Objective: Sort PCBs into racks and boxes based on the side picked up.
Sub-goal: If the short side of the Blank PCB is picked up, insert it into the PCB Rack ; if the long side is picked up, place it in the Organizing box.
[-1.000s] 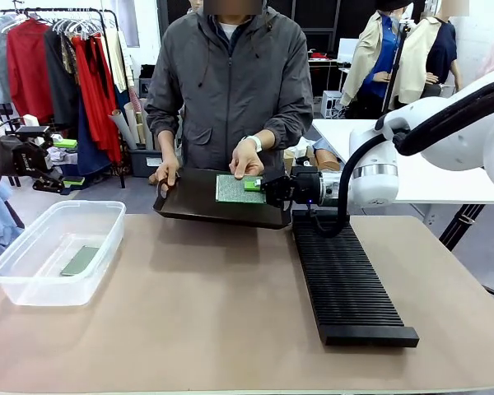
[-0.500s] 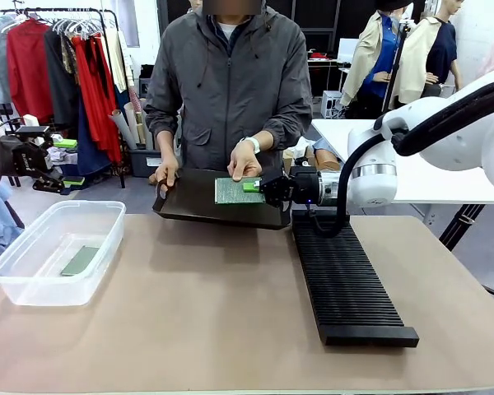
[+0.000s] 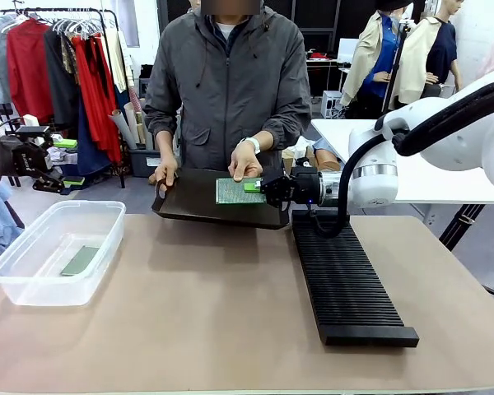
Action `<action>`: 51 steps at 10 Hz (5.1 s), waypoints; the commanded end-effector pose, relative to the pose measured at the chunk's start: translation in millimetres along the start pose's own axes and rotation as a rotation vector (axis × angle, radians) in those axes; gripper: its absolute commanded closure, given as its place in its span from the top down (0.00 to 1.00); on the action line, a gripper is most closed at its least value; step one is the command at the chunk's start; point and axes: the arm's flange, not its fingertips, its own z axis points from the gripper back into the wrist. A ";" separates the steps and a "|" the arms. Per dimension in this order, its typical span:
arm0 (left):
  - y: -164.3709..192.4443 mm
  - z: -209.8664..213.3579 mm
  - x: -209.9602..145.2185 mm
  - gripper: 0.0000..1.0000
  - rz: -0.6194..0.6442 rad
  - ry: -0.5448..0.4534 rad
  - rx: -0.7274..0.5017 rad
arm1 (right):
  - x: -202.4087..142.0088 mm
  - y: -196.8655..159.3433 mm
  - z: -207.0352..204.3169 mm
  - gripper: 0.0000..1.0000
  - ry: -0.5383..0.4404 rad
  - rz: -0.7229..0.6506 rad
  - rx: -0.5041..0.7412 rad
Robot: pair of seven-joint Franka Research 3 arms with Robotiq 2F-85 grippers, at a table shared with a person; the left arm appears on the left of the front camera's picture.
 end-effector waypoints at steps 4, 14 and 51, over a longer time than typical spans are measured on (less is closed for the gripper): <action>-2.2 1.2 -1.7 1.00 0.004 0.004 -0.006 | 0.4 1.3 -1.3 0.00 -0.002 0.002 0.002; -2.2 1.2 -1.7 1.00 0.004 0.004 -0.006 | 0.4 1.3 -1.3 0.00 -0.002 0.002 0.002; -2.2 1.2 -1.7 1.00 0.004 0.004 -0.006 | 24.0 -95.7 262.0 0.00 0.051 1.022 0.085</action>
